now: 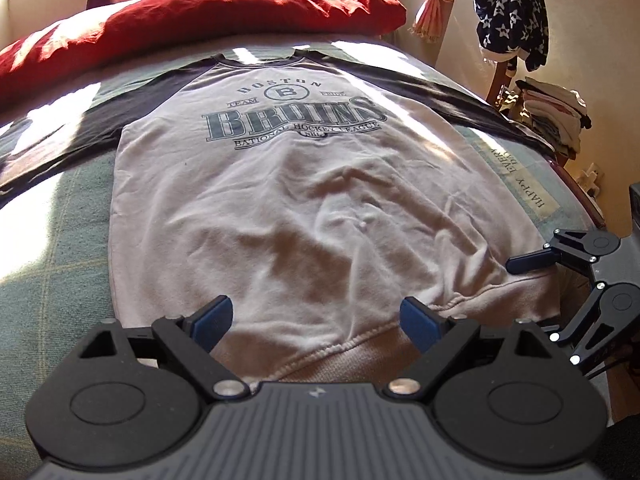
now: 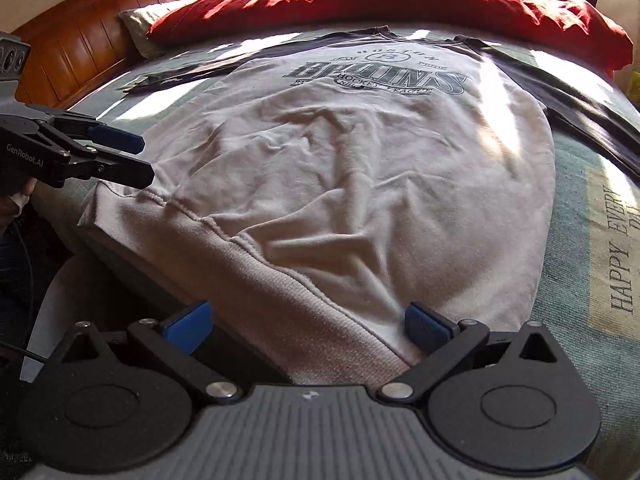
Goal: Fold clothes
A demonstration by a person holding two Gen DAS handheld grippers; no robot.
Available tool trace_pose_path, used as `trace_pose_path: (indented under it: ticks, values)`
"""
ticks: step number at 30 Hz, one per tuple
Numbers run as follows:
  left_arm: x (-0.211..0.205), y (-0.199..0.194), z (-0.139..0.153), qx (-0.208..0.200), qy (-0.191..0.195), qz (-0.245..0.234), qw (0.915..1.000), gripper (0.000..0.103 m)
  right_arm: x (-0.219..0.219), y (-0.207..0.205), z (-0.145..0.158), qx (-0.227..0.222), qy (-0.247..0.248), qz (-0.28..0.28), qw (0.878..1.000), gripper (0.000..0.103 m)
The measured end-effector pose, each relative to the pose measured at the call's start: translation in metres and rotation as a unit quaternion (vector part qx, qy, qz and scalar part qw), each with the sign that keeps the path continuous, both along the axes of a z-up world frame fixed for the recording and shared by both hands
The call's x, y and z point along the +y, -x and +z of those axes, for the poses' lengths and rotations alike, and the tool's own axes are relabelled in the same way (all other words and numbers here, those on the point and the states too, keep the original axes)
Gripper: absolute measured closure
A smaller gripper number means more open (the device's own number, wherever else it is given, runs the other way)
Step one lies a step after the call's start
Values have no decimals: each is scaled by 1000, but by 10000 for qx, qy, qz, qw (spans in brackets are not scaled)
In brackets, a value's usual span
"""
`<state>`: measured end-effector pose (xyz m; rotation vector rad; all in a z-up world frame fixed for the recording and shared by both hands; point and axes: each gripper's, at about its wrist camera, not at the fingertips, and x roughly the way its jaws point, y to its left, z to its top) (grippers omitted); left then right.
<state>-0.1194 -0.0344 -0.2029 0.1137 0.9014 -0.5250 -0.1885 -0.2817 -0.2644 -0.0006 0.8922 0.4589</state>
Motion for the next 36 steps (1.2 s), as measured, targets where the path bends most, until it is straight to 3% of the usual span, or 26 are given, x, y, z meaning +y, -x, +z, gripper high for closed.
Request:
trace_pose_path:
  ticks: [8, 13, 17, 21, 29, 31, 36]
  values:
    - [-3, 1, -34, 415, 107, 346, 9985, 11, 0, 0, 0, 6, 2, -48, 10000, 0]
    - [6, 5, -25, 412, 393, 752, 9955, 10, -2, -1, 2, 5, -40, -28, 10000, 0]
    - [4, 3, -9, 140, 350, 925, 9950, 10, -16, -4, 13, 34, -401, -251, 9989, 0]
    - [1, -3, 4, -76, 463, 947, 9944, 10, -57, -22, 44, -184, -665, -687, 9952, 0]
    - [-8, -27, 6, -199, 568, 1047, 9927, 10, -184, -132, 100, -517, -865, -1846, 9776, 0]
    - [-9, -35, 5, -196, 552, 1078, 9924, 10, -221, -174, 99, -294, -1067, -2110, 9712, 0]
    - [-10, -53, 2, -231, 467, 1207, 9913, 10, -284, -262, 60, 497, -1417, -2789, 9485, 0]
